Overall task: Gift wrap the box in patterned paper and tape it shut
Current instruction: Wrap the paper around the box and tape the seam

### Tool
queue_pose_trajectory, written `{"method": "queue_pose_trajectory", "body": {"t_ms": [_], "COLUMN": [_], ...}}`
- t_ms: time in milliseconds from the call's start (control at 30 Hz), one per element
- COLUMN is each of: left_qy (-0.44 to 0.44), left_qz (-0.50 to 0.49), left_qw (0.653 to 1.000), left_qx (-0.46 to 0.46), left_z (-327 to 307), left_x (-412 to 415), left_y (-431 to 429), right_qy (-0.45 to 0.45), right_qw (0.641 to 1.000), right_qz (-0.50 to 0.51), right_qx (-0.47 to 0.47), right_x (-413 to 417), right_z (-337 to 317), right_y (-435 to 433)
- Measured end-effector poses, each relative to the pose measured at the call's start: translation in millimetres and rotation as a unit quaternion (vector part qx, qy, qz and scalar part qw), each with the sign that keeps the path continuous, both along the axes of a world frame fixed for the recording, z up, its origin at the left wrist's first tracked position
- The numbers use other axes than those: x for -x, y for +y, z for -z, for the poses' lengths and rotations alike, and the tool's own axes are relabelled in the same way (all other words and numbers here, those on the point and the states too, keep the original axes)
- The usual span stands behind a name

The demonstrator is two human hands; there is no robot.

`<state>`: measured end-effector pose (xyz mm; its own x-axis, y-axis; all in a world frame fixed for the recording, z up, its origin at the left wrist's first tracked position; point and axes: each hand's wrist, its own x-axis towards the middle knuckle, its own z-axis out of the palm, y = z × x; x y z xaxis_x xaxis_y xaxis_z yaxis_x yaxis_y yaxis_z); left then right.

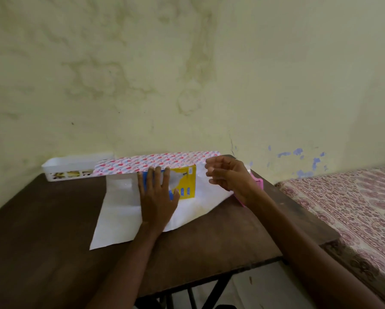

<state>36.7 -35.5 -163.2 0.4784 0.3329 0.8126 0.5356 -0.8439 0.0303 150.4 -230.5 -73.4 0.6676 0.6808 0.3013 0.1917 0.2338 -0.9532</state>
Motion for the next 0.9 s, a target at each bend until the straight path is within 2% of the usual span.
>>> {"method": "queue_pose_trajectory", "body": {"t_ms": [133, 167, 267, 300, 467, 633, 767, 900], "left_qy": [-0.025, -0.032, -0.063, -0.078, -0.123, -0.124, -0.142, -0.152], "left_qz": [0.008, 0.01, 0.036, 0.046, 0.065, 0.067, 0.079, 0.079], "left_qw": [1.0, 0.999, 0.997, 0.996, 0.989, 0.988, 0.983, 0.982], "left_qx": [0.006, 0.006, 0.015, 0.017, 0.047, 0.059, 0.084, 0.08], "left_z": [-2.0, -3.0, -4.4, -4.0, -3.4, -3.4, -3.9, -7.1], "left_x": [-0.1, 0.8, 0.7, 0.0, -2.7, -5.0, -6.8, -5.7], "left_y": [2.1, 2.5, 1.5, 1.5, 5.3, 9.6, 9.7, 6.5], "right_qy": [-0.063, -0.102, -0.281, -0.314, -0.333, -0.438, -0.443, -0.418], "right_qw": [0.996, 0.991, 0.94, 0.926, 0.919, 0.859, 0.868, 0.879], "right_qz": [0.049, 0.075, 0.187, 0.204, 0.205, 0.258, 0.218, 0.222], "right_qx": [0.035, 0.042, 0.054, 0.052, 0.051, 0.055, 0.048, 0.062], "right_x": [8.0, 8.3, 6.8, 8.4, 17.8, 26.6, 22.2, 18.3], "right_z": [4.0, 8.7, 21.6, 21.8, 10.3, 26.1, 35.6, 36.8], "right_y": [40.4, 52.1, 80.8, 89.2, 121.1, 131.3, 130.4, 130.0]}}
